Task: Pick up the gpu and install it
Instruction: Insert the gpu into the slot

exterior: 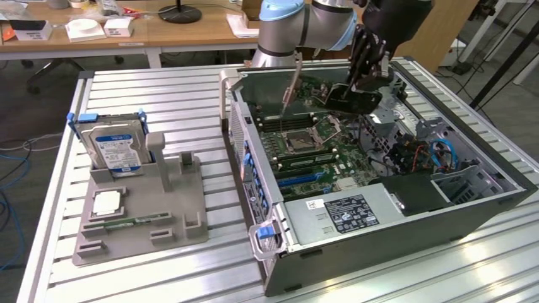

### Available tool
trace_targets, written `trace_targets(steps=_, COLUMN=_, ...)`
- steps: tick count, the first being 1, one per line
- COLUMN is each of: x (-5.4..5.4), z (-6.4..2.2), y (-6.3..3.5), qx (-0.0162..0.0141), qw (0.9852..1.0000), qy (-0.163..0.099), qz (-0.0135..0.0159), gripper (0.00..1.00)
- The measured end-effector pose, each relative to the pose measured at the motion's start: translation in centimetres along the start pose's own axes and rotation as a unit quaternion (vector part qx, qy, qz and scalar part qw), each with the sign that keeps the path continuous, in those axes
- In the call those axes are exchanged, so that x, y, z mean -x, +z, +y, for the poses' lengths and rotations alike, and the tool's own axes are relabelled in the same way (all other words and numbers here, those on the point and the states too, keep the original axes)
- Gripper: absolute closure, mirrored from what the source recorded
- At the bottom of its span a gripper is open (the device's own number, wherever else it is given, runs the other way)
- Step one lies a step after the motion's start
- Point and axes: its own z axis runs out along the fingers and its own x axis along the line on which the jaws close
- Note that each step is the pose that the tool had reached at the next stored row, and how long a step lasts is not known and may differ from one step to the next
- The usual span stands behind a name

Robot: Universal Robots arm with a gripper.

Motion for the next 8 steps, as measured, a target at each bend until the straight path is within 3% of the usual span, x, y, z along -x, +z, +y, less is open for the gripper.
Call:
trace_targets(steps=5, x=0.01, z=-0.23, y=0.32, qx=-0.0123, qw=0.9999, qy=-0.002, qz=-0.0011, gripper=0.74)
trace_targets(steps=8, x=0.02, z=-0.38, y=0.54, qx=-0.0162, qw=0.9998, qy=-0.007, qz=-0.0003, gripper=0.74)
